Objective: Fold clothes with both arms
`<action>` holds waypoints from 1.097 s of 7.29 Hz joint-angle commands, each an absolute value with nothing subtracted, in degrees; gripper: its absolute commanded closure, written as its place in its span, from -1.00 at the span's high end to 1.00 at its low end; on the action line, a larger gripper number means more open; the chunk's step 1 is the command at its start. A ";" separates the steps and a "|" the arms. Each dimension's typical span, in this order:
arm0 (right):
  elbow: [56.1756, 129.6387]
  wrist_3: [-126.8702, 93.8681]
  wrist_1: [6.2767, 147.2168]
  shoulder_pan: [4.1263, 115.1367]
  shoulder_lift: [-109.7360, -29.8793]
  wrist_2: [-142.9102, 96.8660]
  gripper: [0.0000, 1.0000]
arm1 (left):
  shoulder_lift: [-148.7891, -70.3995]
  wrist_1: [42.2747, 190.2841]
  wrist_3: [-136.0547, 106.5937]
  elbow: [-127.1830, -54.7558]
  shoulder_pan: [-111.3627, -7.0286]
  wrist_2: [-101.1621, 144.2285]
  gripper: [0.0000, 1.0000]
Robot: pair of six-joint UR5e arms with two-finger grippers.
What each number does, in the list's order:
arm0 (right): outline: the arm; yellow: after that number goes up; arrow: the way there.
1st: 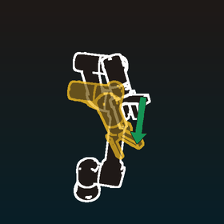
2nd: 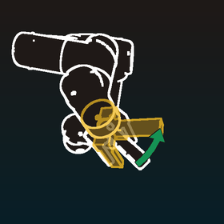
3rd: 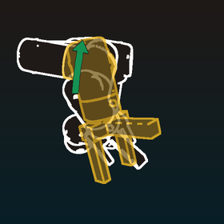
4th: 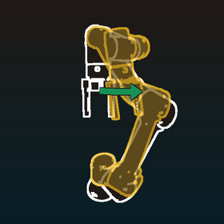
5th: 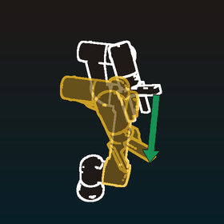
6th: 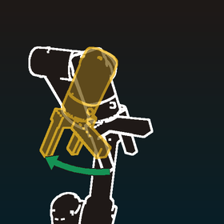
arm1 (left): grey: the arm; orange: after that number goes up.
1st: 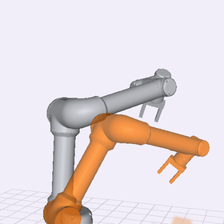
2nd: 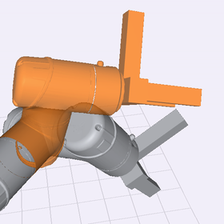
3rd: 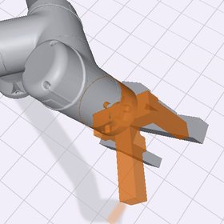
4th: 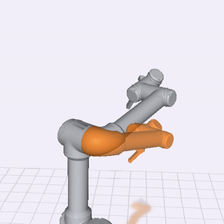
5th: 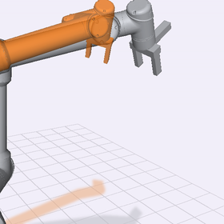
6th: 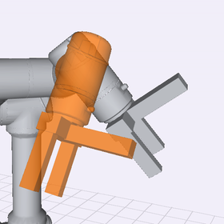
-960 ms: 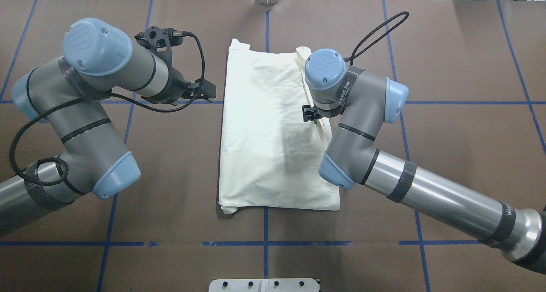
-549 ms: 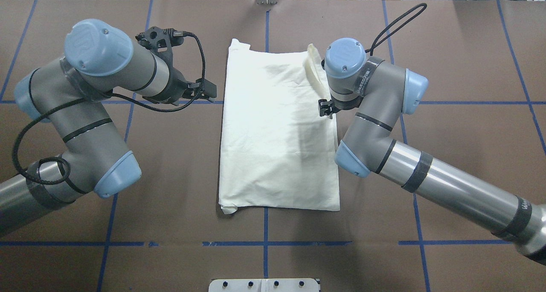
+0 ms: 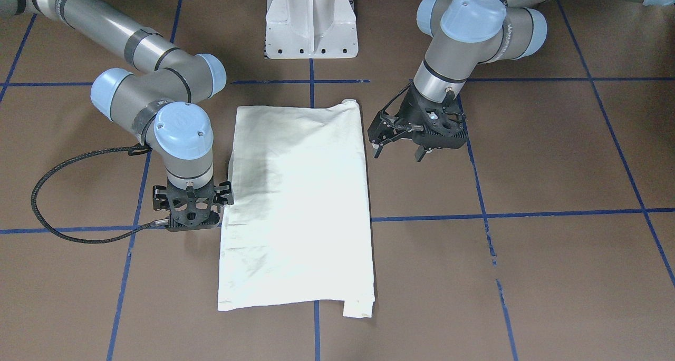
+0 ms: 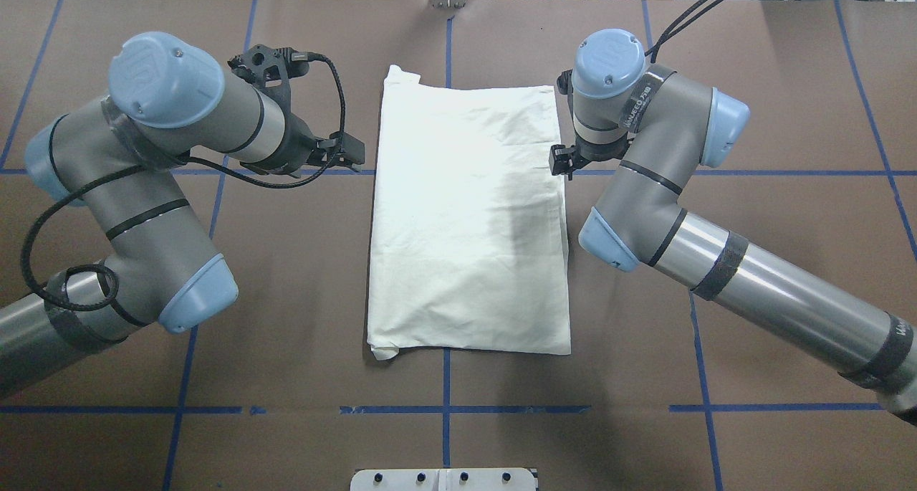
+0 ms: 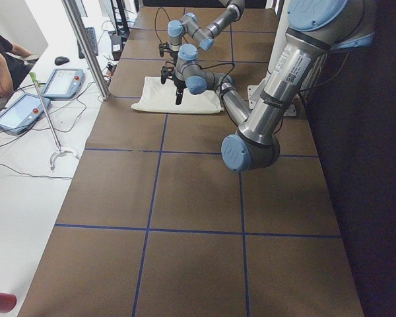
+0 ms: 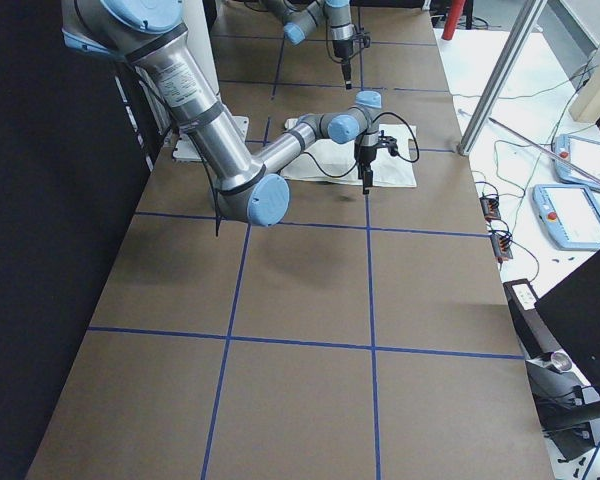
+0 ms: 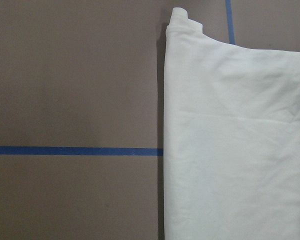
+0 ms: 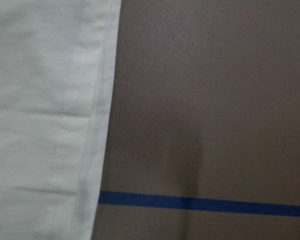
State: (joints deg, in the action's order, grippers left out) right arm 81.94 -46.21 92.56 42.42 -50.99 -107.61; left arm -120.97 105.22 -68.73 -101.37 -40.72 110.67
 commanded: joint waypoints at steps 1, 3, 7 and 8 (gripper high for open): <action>89.95 -47.54 93.16 42.98 -52.98 -111.43 1.00 | -121.02 104.77 -77.54 -102.30 -36.68 111.53 1.00; 102.15 -50.71 93.34 43.07 -60.25 -114.93 1.00 | -120.68 104.94 -94.50 -104.05 -30.35 111.36 1.00; 109.86 -58.97 93.08 41.57 -63.63 -117.16 1.00 | -119.36 102.76 -108.01 -103.45 -16.79 99.41 0.76; 109.95 -58.97 93.08 41.57 -63.72 -117.16 1.00 | -119.53 100.48 -108.02 -103.36 -16.79 99.14 0.72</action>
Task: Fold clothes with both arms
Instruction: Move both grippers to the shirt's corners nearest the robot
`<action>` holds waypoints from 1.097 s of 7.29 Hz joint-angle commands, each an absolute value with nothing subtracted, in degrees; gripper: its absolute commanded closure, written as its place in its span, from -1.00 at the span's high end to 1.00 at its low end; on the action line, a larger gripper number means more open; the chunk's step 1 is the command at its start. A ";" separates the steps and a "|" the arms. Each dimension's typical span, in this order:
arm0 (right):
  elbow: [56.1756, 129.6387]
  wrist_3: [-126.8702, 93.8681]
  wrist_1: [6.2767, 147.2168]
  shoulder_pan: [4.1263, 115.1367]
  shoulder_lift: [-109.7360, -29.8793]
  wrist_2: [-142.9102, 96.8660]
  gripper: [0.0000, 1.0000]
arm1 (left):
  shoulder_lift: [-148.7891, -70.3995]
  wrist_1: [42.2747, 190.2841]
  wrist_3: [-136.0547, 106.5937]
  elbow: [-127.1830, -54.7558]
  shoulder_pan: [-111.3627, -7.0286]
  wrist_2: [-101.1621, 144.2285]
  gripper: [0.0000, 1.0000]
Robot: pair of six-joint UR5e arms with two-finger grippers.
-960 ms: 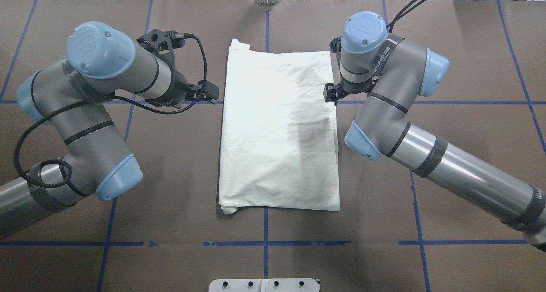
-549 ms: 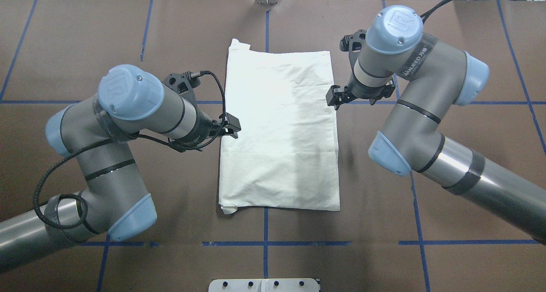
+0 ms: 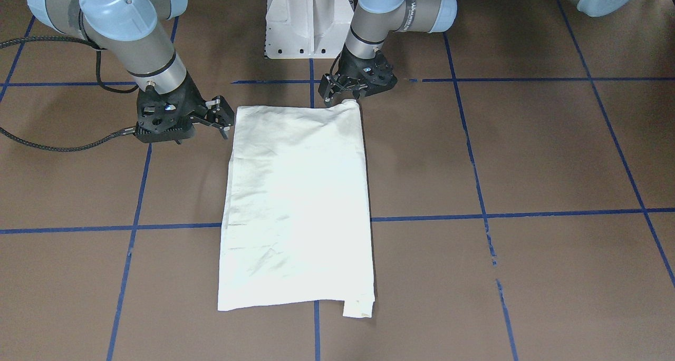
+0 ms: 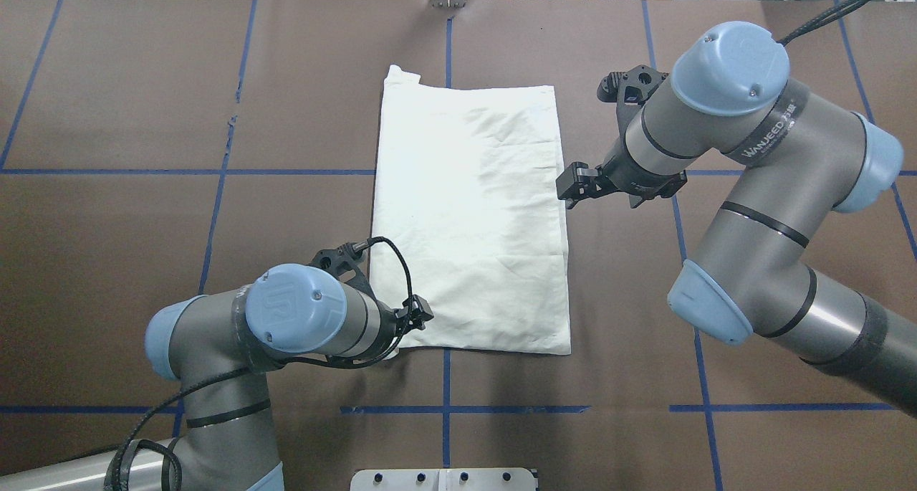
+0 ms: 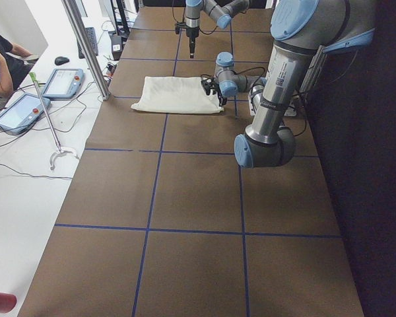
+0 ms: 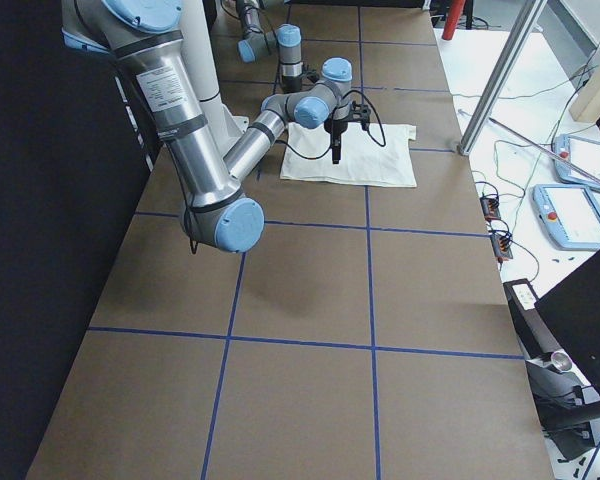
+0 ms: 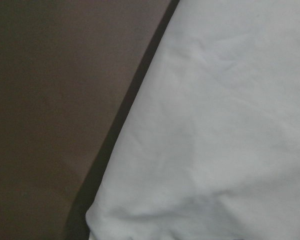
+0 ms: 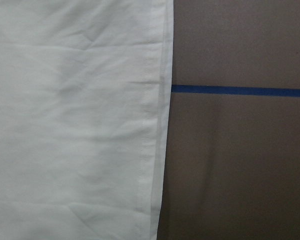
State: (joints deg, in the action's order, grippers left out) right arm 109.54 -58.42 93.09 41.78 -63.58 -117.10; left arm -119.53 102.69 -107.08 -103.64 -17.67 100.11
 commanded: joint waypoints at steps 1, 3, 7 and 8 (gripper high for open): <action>110.04 -59.06 93.08 41.22 -63.63 -117.16 1.00 | -119.36 99.76 -108.02 -103.36 -16.96 98.44 0.66; 109.78 -59.76 92.99 40.52 -63.63 -116.98 1.00 | -119.09 99.76 -107.93 -103.01 -16.96 97.65 0.55; 109.42 -59.77 92.90 40.08 -63.72 -116.90 1.00 | -119.18 99.76 -108.02 -101.43 -17.14 96.77 0.11; 109.42 -59.77 92.90 40.08 -63.72 -116.98 1.00 | -119.18 99.76 -108.02 -101.43 -17.05 96.77 -0.25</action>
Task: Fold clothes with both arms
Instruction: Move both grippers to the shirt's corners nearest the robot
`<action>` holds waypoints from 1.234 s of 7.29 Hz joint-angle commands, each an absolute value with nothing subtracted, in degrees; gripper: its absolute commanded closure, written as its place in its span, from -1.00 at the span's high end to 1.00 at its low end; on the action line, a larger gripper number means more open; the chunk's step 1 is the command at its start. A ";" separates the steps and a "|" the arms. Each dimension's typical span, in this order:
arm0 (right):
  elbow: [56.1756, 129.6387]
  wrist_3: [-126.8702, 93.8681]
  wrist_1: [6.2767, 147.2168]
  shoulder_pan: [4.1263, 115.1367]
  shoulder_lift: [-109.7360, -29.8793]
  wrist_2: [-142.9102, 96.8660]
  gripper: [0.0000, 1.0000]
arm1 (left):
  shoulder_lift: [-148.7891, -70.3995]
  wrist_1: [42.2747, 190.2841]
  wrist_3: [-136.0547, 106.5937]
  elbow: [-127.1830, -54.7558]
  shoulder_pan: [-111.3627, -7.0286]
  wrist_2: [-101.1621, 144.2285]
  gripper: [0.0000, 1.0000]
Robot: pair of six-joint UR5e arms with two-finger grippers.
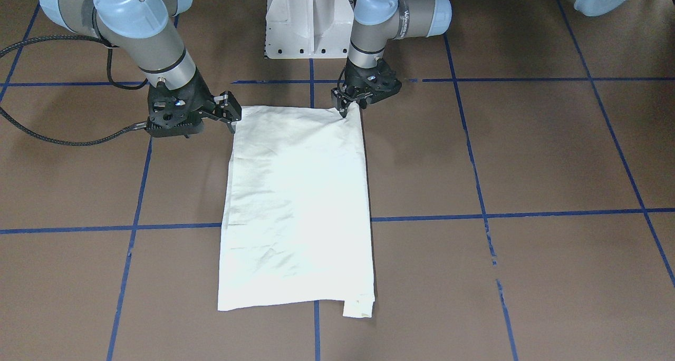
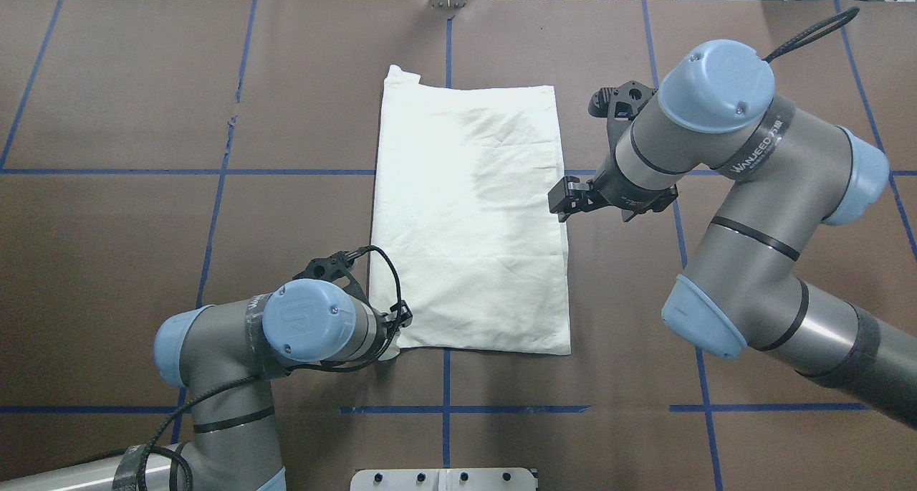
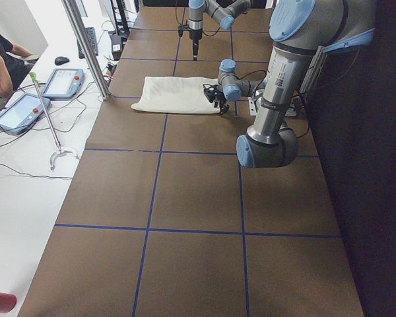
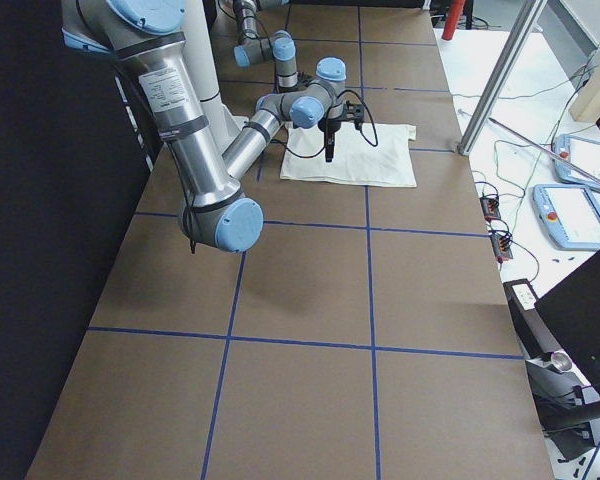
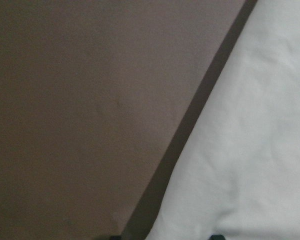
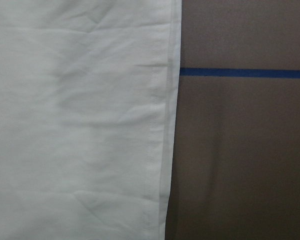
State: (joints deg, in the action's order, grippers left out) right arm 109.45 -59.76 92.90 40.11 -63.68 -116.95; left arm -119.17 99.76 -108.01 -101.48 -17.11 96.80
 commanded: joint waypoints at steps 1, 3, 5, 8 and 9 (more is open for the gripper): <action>109.42 -59.68 92.81 40.08 -63.72 -116.98 1.00 | -119.18 99.76 -107.93 -101.60 -17.05 96.77 -0.67; 109.34 -59.68 92.81 39.99 -63.89 -116.98 1.00 | -119.18 99.84 -107.14 -102.38 -17.22 96.85 -1.00; 109.60 -61.42 92.72 39.55 -63.90 -116.98 1.00 | -119.09 99.67 -107.05 -104.49 -17.23 97.29 -1.00; 112.49 -80.36 92.46 34.12 -63.63 -116.28 1.00 | -119.00 96.77 -104.52 -108.98 -17.14 97.65 -1.00; 113.98 -89.38 92.37 31.93 -63.63 -114.63 1.00 | -119.00 96.94 -104.33 -108.72 -17.05 97.65 -1.00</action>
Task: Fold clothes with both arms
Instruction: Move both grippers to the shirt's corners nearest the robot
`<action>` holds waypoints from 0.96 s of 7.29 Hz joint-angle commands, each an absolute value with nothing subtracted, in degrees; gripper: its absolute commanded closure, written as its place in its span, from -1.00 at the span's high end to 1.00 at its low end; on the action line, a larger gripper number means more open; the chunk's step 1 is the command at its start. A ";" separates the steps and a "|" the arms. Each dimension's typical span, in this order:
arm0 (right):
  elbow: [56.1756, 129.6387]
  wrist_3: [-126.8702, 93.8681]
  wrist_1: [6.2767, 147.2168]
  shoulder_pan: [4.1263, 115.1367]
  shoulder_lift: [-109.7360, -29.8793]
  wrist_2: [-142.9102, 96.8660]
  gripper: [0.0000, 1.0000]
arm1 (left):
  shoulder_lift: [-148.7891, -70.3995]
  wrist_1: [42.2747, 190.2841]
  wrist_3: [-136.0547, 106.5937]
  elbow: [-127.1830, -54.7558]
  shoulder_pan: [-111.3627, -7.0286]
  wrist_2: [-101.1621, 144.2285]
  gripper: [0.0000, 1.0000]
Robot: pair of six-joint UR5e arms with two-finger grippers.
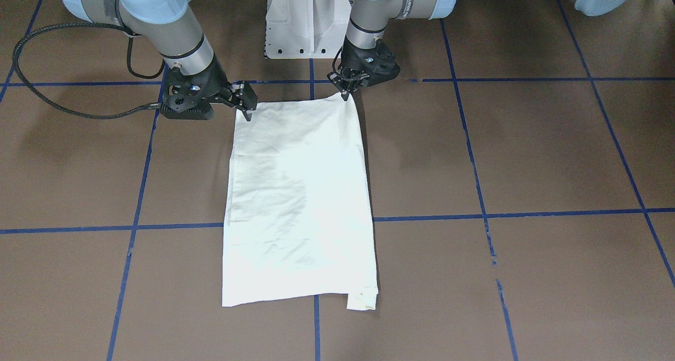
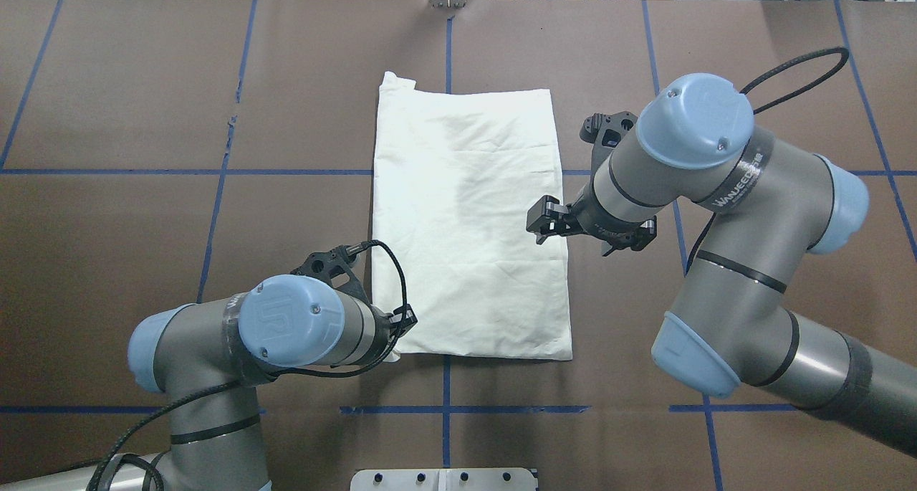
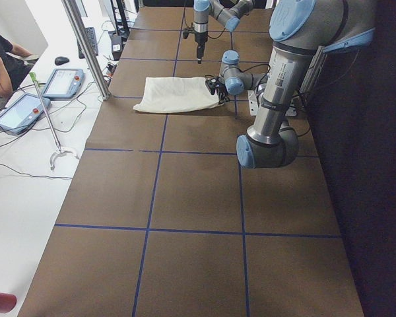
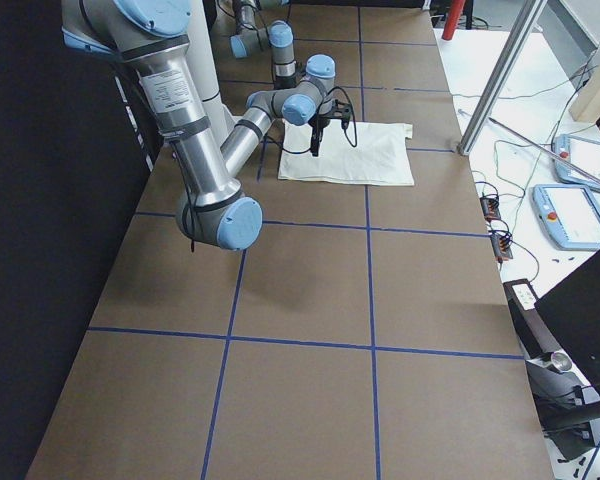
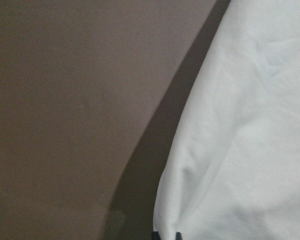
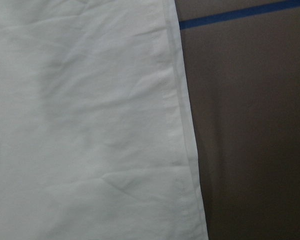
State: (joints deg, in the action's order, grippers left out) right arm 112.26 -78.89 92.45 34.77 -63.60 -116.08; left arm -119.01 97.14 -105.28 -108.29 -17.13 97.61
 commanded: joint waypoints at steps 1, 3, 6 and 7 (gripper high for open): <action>114.86 -97.13 91.33 29.56 -63.89 -111.91 1.00 | -119.00 96.94 -103.63 -108.63 -17.05 97.65 -1.00; 115.23 -104.39 85.11 21.30 -68.10 -100.32 1.00 | -119.27 97.12 -103.27 -108.46 -17.05 97.65 -1.00; 112.17 -116.89 85.34 16.80 -67.95 -99.06 1.00 | -119.53 97.12 -103.27 -108.19 -16.96 97.65 -1.00; 110.32 -117.33 85.08 16.70 -67.94 -98.88 1.00 | -119.62 97.29 -103.27 -108.11 -16.96 97.56 -1.00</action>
State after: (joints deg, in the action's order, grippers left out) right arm 112.60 -115.54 85.24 17.52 -68.11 -99.34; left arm -119.49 97.17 -103.28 -108.20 -16.97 97.63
